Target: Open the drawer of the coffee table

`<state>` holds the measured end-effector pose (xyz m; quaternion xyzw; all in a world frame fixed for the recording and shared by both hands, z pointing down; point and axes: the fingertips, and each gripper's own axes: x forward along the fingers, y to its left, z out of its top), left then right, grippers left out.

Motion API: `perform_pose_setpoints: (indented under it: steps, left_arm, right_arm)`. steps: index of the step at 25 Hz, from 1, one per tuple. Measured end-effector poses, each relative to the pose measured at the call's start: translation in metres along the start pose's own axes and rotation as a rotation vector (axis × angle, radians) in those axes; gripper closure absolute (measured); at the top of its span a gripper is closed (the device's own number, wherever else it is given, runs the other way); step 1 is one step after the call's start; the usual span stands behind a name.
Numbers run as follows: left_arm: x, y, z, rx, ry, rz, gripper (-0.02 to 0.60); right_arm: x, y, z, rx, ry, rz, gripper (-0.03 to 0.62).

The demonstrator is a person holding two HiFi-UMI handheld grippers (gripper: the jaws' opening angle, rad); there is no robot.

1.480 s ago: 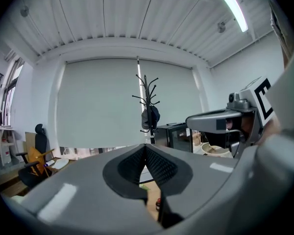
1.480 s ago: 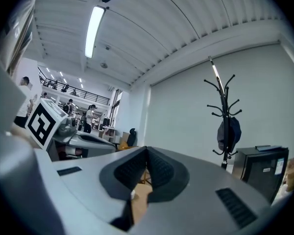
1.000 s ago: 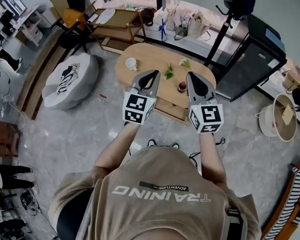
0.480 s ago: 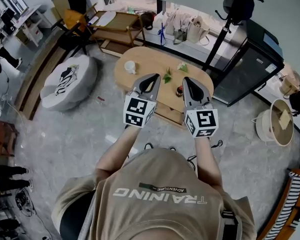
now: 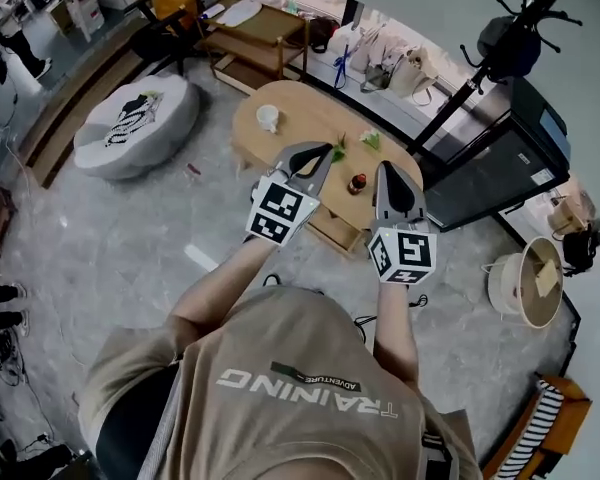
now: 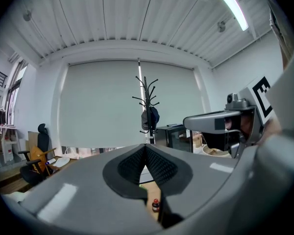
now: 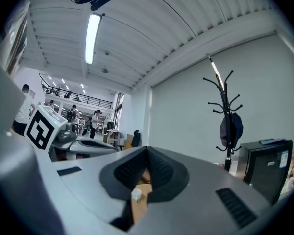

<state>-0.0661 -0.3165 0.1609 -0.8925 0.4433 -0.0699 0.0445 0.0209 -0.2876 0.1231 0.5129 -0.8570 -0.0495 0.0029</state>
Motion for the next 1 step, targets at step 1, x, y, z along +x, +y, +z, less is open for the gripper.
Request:
perform_pose_setpoints:
  steps: [1]
  left_arm:
    - [-0.0029, 0.0039, -0.0009, 0.011, 0.004, 0.000, 0.575]
  right_arm:
    - [0.0035, 0.0040, -0.0006, 0.003, -0.004, 0.001, 0.588]
